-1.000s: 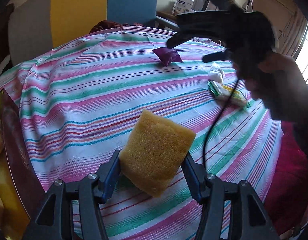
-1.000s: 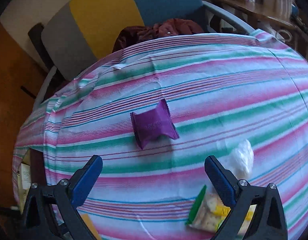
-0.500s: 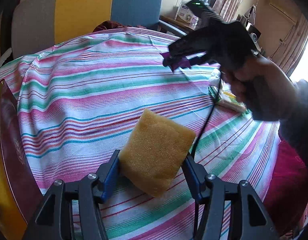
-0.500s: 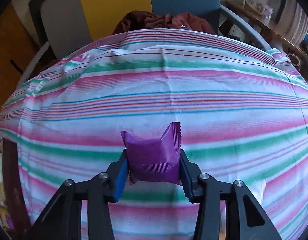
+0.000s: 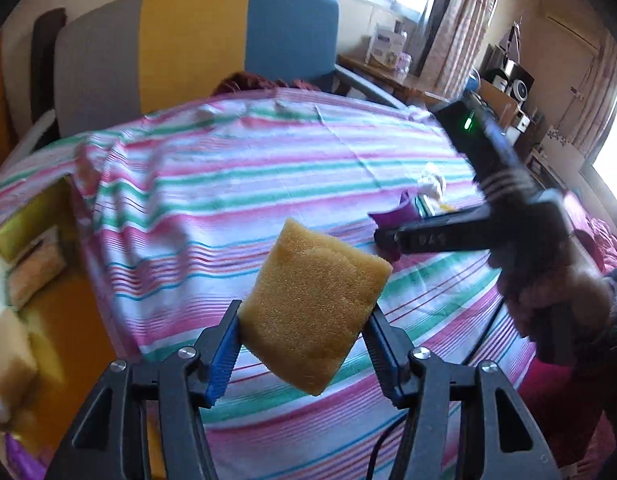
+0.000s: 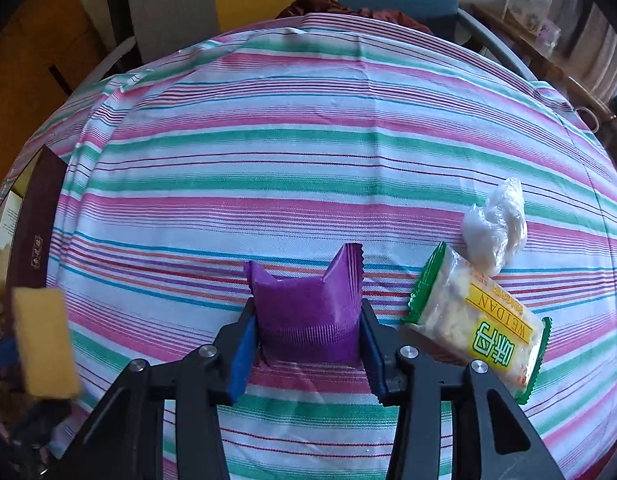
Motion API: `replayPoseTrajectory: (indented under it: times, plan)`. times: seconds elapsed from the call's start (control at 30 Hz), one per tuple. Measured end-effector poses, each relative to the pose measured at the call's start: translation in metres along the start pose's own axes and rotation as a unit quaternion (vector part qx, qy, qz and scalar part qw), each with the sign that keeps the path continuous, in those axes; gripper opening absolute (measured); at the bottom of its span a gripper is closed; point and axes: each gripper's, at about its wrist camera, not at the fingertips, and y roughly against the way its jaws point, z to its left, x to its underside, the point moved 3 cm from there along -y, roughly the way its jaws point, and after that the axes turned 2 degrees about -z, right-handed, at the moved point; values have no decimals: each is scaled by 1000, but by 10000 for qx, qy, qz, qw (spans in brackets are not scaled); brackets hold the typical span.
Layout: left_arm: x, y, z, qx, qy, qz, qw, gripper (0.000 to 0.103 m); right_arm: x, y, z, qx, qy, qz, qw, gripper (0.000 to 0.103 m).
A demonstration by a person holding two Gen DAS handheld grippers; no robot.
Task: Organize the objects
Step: 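Grasp the purple packet with the right tool while the left tool holds the sponge, then lower the yellow sponge into the gold tray and open the left tool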
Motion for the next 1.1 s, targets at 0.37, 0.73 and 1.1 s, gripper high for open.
replayPoseTrajectory:
  times: [0.37,0.73,1.1]
  plan:
    - [-7,58,17,-536,223,-534,9969,59,4,4,-3,5,46,-186,9998,52]
    - [7,81,34,-751,394,-636,9944,59,0,2,-3,23,152,-261,9995,53]
    - [29,117,94,-1031,1264,-769,9836,59,0,2,-2,110,272,-327,9990,53]
